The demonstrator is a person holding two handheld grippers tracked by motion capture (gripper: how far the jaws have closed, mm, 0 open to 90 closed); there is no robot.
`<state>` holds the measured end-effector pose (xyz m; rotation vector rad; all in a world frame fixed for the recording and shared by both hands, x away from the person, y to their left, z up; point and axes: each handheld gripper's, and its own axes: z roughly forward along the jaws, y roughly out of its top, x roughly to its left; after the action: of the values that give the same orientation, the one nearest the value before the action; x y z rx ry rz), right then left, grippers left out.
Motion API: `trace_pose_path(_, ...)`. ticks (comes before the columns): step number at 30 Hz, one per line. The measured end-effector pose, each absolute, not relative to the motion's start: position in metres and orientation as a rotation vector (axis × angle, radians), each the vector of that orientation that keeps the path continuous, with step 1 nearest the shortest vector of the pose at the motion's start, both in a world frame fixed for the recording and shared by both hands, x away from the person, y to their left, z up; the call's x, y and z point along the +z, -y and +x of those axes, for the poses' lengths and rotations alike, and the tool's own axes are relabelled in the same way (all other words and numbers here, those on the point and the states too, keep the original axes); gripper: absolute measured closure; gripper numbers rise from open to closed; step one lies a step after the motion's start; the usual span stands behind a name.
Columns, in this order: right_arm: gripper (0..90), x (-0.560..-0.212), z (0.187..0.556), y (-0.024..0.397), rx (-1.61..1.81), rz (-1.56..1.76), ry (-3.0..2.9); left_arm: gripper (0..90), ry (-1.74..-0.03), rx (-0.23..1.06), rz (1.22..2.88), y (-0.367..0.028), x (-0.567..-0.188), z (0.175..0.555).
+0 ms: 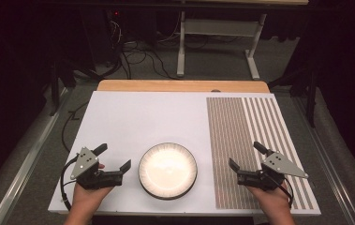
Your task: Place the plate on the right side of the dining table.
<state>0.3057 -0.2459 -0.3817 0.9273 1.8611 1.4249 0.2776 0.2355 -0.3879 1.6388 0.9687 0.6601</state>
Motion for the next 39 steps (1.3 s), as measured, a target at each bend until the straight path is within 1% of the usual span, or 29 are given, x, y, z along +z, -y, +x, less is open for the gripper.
trace_pose_path(39,1.1,-0.3844,0.3087,0.2447,1.408,0.938,-1.857,0.5,-0.991,0.631,1.65,-0.2369,-0.3924,0.28)
